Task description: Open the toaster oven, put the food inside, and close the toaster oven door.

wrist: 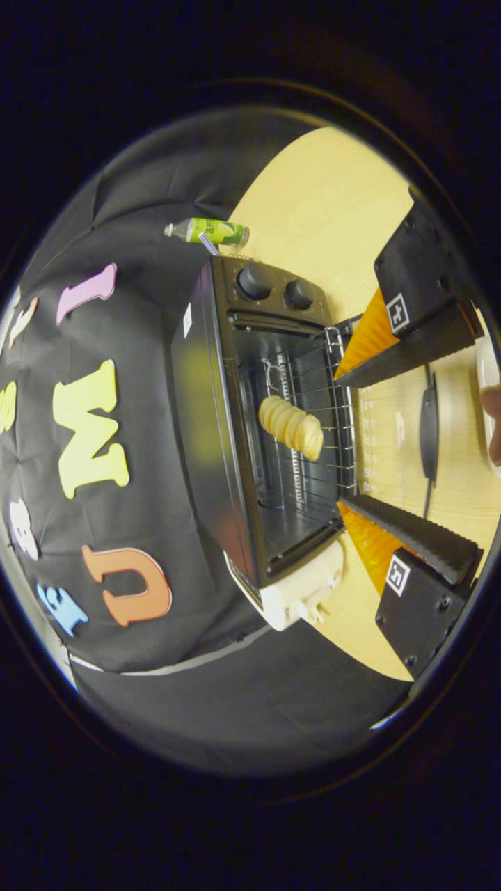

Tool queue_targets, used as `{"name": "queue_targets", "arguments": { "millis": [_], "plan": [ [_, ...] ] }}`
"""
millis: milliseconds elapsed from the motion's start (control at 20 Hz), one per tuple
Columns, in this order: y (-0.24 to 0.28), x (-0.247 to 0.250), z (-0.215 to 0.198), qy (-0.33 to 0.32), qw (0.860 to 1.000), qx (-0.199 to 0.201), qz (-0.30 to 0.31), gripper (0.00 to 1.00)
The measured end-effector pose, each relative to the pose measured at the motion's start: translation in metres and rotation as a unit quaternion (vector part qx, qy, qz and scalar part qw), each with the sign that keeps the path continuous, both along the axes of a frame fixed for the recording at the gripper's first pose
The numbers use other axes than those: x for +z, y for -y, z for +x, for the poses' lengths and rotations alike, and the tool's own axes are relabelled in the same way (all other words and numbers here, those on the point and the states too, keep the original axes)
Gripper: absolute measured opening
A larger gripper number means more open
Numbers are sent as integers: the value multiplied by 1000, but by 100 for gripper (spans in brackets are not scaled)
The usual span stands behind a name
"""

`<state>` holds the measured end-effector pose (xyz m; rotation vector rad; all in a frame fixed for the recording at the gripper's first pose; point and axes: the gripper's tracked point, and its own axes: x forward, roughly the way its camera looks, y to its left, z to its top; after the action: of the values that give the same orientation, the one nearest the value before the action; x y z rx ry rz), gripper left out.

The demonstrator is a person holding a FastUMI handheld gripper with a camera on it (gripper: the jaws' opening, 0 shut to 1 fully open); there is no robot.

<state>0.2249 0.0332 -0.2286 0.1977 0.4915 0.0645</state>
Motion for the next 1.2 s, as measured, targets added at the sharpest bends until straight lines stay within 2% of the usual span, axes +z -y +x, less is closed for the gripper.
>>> {"name": "queue_targets", "arguments": {
  "millis": [250,500,800,1200],
  "plan": [
    [4,-7,-73,-18,998,50,-44,100],
    [23,-42,-116,-54,996,50,-50,100],
    [38,-83,-124,-114,992,26,-39,100],
    [28,-110,-119,-153,986,34,-54,100]
  ]
}}
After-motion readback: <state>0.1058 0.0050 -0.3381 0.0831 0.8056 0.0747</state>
